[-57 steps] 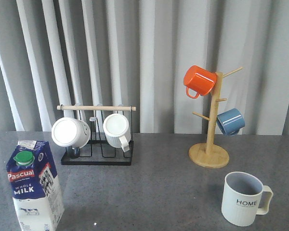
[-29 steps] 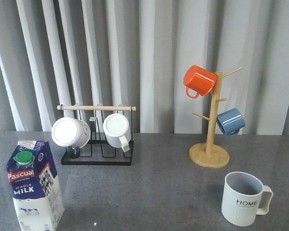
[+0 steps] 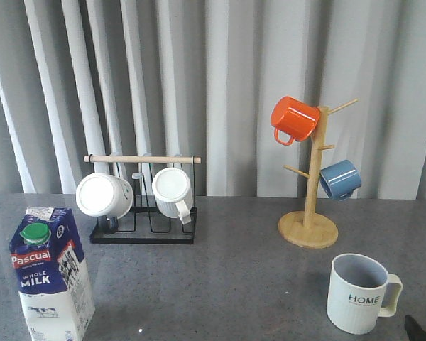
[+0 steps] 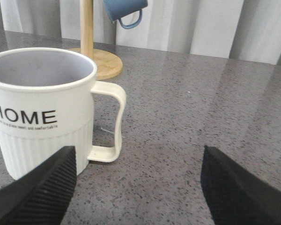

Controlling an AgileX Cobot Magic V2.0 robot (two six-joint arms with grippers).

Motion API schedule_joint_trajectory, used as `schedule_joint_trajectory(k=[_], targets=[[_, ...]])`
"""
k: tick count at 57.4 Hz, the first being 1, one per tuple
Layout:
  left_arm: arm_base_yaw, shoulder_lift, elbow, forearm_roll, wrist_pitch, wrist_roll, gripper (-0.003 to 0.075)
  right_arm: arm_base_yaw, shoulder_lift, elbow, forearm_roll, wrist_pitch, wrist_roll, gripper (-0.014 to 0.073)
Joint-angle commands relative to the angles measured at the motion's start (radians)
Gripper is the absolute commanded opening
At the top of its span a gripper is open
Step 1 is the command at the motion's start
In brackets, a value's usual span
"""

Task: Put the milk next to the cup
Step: 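Reach the right gripper to the white HOME mug handle and grasp it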

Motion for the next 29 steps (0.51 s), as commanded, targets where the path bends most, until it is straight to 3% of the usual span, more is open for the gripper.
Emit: schedule_joint_trajectory(k=[1, 29], targets=[[-0.002, -0.006, -0.03, -0.007, -0.084, -0.009, 0.0482, -0.005, 0.041, -0.02, -0.012, -0.166, 0.003, 0.0545], [-0.002, -0.006, -0.03, -0.007, -0.084, -0.009, 0.0482, -0.005, 0.146, -0.126, -0.007, -0.177, 0.028, 0.0545]])
